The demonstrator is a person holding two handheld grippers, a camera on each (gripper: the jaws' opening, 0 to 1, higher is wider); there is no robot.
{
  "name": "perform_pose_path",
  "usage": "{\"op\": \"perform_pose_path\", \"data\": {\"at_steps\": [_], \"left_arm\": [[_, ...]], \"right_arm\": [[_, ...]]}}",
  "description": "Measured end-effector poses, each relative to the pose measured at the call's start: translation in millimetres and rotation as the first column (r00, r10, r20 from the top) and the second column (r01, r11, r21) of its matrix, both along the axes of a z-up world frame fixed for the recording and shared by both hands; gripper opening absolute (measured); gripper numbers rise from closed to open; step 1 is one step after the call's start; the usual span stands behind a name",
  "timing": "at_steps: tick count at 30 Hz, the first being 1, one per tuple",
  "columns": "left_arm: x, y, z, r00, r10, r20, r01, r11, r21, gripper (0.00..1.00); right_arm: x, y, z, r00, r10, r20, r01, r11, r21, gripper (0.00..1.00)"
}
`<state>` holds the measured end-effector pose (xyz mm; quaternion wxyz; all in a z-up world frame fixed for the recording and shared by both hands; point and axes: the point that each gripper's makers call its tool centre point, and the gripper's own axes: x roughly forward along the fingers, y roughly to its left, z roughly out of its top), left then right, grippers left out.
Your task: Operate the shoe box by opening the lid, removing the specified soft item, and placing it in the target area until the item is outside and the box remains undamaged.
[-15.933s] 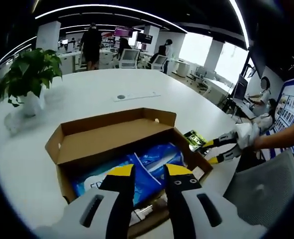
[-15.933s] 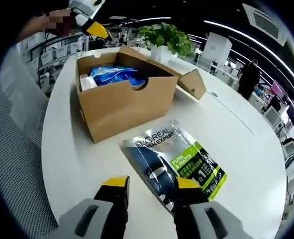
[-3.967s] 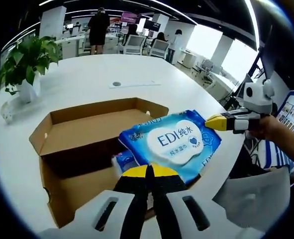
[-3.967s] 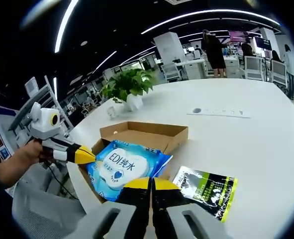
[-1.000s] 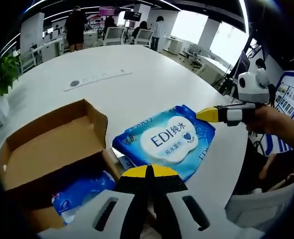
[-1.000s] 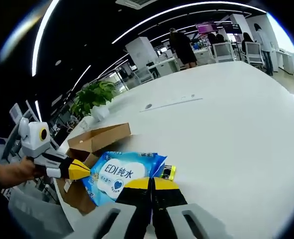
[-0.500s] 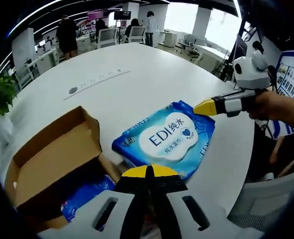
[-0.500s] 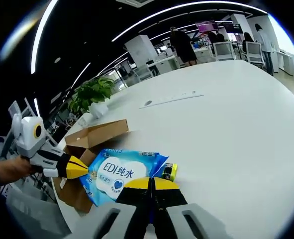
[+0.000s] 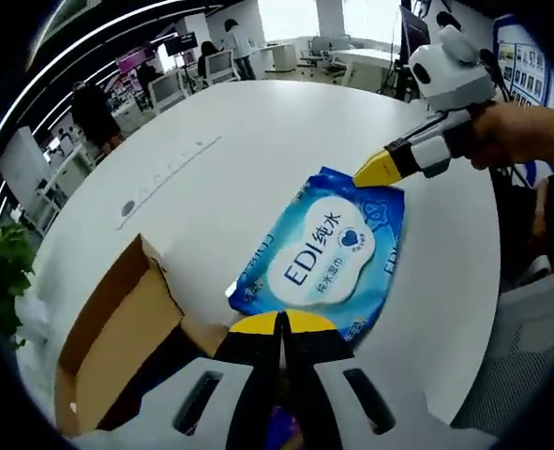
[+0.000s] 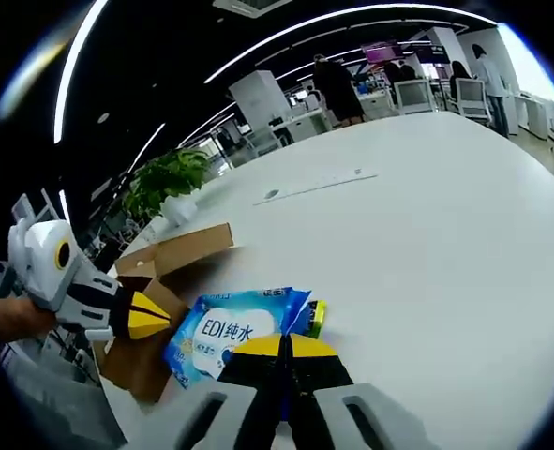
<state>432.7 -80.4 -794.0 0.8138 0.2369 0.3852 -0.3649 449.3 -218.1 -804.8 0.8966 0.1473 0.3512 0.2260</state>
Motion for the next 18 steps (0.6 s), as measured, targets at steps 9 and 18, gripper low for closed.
{"op": "perform_pose_path", "data": {"at_steps": [9, 18], "left_arm": [[3.7, 0, 12.5, 0.999, 0.050, -0.011, -0.051, 0.996, -0.077, 0.00], [1.8, -5, 27.6, 0.998, 0.062, -0.017, -0.064, 0.986, -0.155, 0.00]], "right_arm": [[-2, -5, -7.5, 0.999, -0.027, -0.027, 0.027, 1.000, 0.006, 0.00], [-5, -11, -10.8, 0.999, -0.044, -0.032, 0.044, 0.999, 0.001, 0.00]]}}
